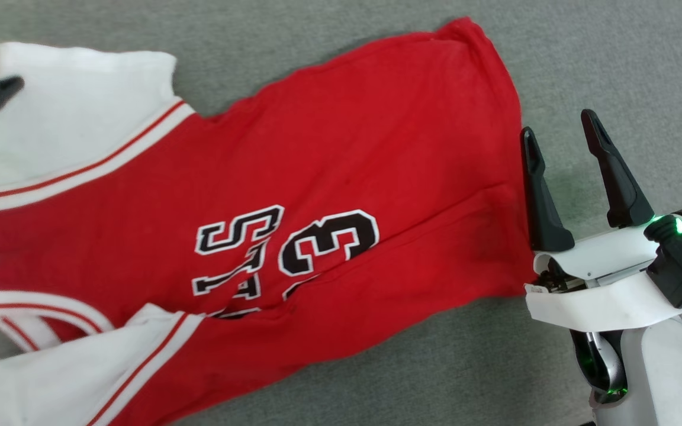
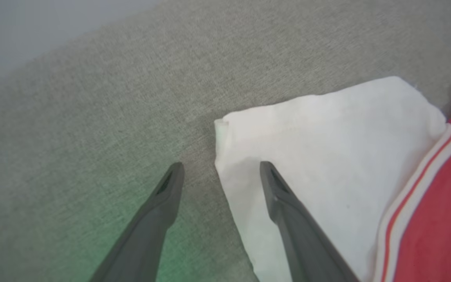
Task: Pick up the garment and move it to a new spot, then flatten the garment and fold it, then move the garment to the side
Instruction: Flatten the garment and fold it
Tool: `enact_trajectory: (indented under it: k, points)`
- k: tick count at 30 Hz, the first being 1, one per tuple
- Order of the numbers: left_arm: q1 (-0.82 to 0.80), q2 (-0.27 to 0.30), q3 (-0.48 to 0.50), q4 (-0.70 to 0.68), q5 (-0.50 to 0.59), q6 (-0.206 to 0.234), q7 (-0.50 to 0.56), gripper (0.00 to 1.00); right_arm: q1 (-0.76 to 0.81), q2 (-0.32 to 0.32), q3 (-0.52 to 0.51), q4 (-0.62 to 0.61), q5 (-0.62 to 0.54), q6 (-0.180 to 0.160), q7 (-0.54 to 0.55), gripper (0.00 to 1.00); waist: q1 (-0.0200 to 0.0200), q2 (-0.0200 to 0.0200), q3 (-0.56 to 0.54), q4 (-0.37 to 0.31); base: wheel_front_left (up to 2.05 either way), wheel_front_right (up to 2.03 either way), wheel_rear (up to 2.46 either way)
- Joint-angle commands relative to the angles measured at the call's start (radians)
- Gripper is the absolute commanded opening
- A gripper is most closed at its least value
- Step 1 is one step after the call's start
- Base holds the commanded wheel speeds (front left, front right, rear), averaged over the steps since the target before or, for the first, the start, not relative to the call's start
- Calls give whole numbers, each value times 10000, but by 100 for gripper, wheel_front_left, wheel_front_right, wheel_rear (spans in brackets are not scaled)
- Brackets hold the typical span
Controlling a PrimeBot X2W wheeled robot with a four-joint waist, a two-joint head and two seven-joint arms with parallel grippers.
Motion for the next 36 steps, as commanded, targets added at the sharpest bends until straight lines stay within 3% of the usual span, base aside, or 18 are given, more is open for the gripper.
enact_trajectory:
  k: [1, 6, 7, 10, 15, 22, 28, 36]
  points:
    - [-128, 16, -121, 115, -202, 18, 258, 100, -15, 32, 39, -48, 84, -7, 17, 100, 0, 0, 321, -355, 0, 0, 0]
    - [-68, -48, -441, -37, -1299, 8, 1398, 100, 156, 34, 6, -85, 162, -7, 4, 100, 0, 0, 376, -421, 0, 0, 0]
    - [-58, -12, -520, -148, -1317, 7, 1591, 96, 157, 32, -30, -77, 185, -7, 22, 100, 0, 0, 373, -417, 0, 0, 0]
    - [-29, -26, -596, -396, -1603, -15, 1848, 0, -65, 36, 22, -8, 352, -7, 317, 100, 0, 0, 343, -365, 0, 0, 0]
    - [-285, -15, -527, -599, -1737, -10, 1833, 0, -1086, 34, -140, 174, 556, -7, 2341, 100, 0, 0, 382, -206, 0, 0, 0]
    - [-614, -101, -481, -962, -1893, -1, 1814, 0, -3806, 30, -426, 593, 129, -9, 6922, 100, 0, 0, 647, 149, 0, 0, 0]
    - [-826, -335, -513, -1176, -1842, -1, 1736, 0, -5391, 35, -1020, 1481, 1352, -7, 10748, 100, 0, 0, 855, 594, 0, 0, 0]
    - [-1006, -455, -562, -1428, -1882, 7, 1648, 0, -6171, 16, -1719, 2303, 1257, -9, 12643, 100, 0, 0, 1137, 1018, 0, 0, 0]
